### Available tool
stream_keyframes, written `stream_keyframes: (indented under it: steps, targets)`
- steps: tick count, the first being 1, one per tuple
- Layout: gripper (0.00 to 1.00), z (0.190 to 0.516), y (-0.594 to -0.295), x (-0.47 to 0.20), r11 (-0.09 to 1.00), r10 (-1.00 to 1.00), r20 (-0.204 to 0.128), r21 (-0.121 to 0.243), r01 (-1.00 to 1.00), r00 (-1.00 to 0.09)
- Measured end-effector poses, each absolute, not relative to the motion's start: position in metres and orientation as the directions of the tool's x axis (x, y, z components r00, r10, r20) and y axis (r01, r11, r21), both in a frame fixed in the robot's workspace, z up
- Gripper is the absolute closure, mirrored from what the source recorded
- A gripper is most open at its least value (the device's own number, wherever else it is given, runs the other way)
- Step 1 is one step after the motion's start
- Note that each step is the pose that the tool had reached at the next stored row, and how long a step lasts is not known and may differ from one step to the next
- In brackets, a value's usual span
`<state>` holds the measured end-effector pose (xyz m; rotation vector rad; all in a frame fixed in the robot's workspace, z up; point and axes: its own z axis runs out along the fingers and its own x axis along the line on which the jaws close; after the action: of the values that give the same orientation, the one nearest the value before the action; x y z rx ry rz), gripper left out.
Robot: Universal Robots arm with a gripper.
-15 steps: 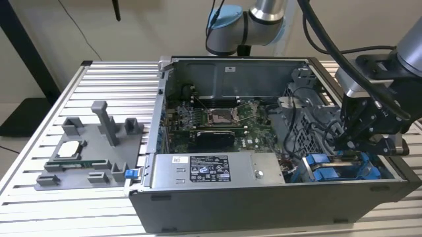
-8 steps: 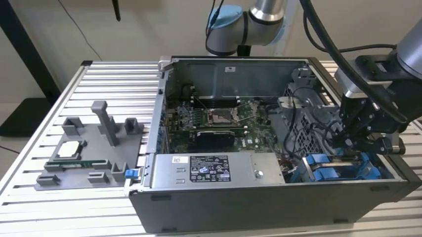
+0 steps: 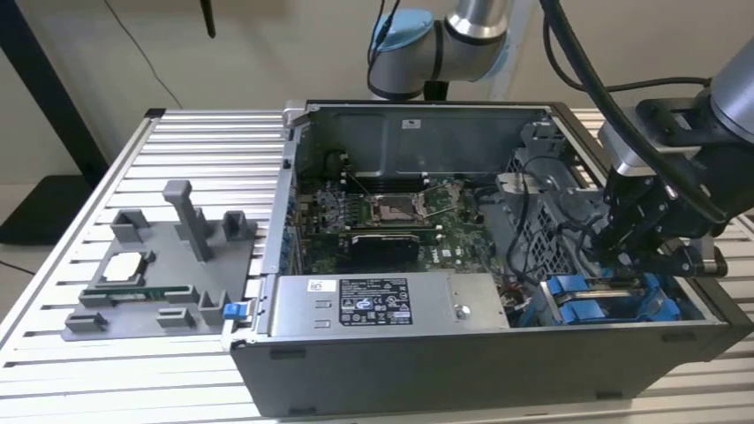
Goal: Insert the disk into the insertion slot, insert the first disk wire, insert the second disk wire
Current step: 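Insert the second disk wire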
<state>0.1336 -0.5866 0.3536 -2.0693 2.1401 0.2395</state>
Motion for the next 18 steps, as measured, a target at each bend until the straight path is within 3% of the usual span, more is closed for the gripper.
stream_keyframes:
  steps: [3, 5, 6, 11, 18]
  targets:
    - [0.00, 0.353, -0.587, 0.134, 0.033, -0.964, -0.265, 0.009, -0.999, -0.034]
    - [0.00, 0.353, -0.588, 0.133, 0.033, -0.960, -0.277, 0.009, -0.999, -0.034]
    - [1.00, 0.353, -0.589, 0.133, 0.033, -0.958, -0.283, 0.009, -0.999, -0.034]
    - [1.00, 0.353, -0.592, 0.133, 0.033, -0.943, -0.331, 0.011, -0.999, -0.035]
    - [1.00, 0.352, -0.602, 0.134, 0.033, -0.947, -0.319, 0.011, -0.999, -0.035]
